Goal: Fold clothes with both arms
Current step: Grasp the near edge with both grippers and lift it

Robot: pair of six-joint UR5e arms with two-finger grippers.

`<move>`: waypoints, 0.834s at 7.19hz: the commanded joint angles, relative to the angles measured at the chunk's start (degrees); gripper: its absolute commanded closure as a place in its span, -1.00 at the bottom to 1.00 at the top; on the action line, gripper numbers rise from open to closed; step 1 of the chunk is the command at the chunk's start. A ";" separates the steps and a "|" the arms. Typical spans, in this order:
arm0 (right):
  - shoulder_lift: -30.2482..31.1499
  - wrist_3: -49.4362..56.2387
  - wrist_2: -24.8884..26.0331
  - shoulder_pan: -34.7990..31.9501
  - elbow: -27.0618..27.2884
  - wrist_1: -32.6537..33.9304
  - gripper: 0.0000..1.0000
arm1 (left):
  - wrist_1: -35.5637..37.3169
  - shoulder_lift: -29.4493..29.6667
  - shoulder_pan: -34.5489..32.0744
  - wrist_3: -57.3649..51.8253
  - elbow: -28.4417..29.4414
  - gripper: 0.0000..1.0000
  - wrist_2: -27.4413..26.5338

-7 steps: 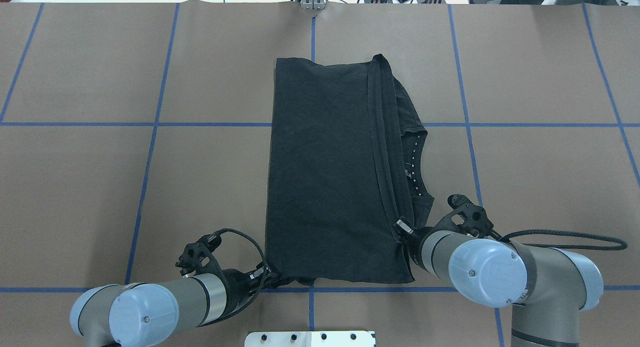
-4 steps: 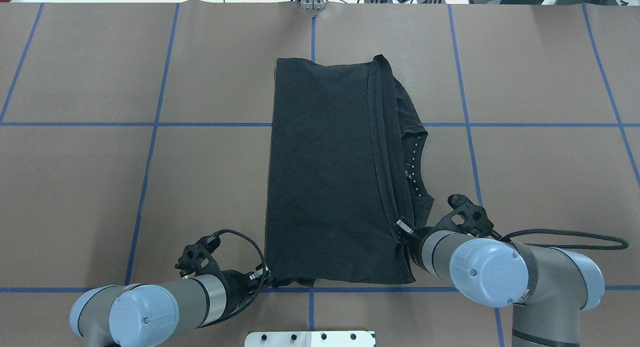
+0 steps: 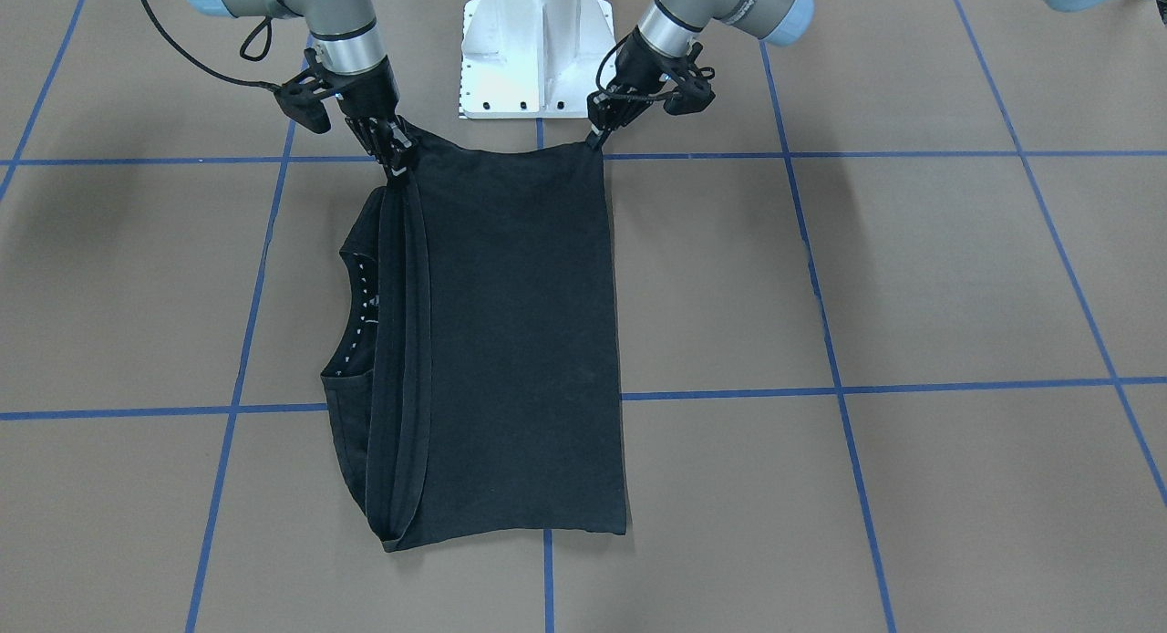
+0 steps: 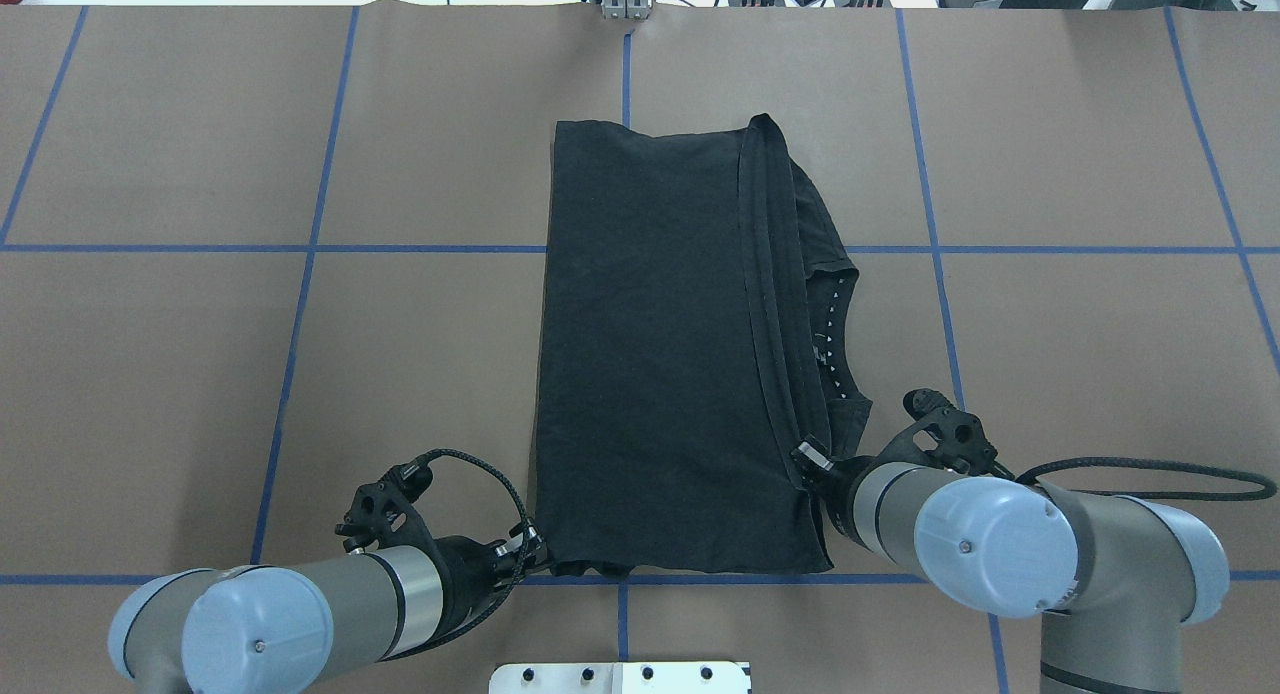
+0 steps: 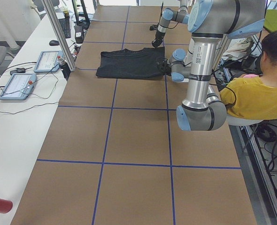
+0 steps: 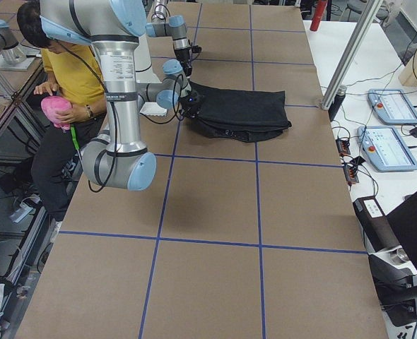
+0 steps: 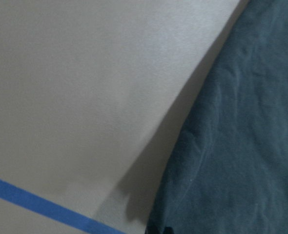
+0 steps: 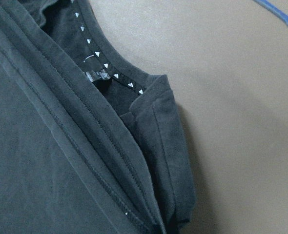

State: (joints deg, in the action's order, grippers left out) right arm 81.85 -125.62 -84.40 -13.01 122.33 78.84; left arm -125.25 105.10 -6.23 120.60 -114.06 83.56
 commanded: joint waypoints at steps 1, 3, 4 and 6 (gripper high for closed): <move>3.91 0.02 -3.29 -0.26 6.66 0.00 1.00 | 5.00 0.54 -0.88 0.07 -8.85 1.00 0.98; 2.18 0.20 -11.87 -9.87 6.26 0.00 1.00 | 5.90 5.35 -13.46 -0.89 -6.46 1.00 7.01; -2.53 0.37 -18.97 -17.59 2.51 0.09 1.00 | 5.72 10.86 -21.37 -1.33 0.09 1.00 13.32; -16.05 1.51 -30.69 -29.05 -12.83 1.67 1.00 | 5.03 18.80 -30.20 -7.11 12.23 1.00 17.77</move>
State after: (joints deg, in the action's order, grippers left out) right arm 73.36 -124.84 -108.38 -35.12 118.25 79.82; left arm -119.68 119.40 -30.79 116.36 -108.90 98.86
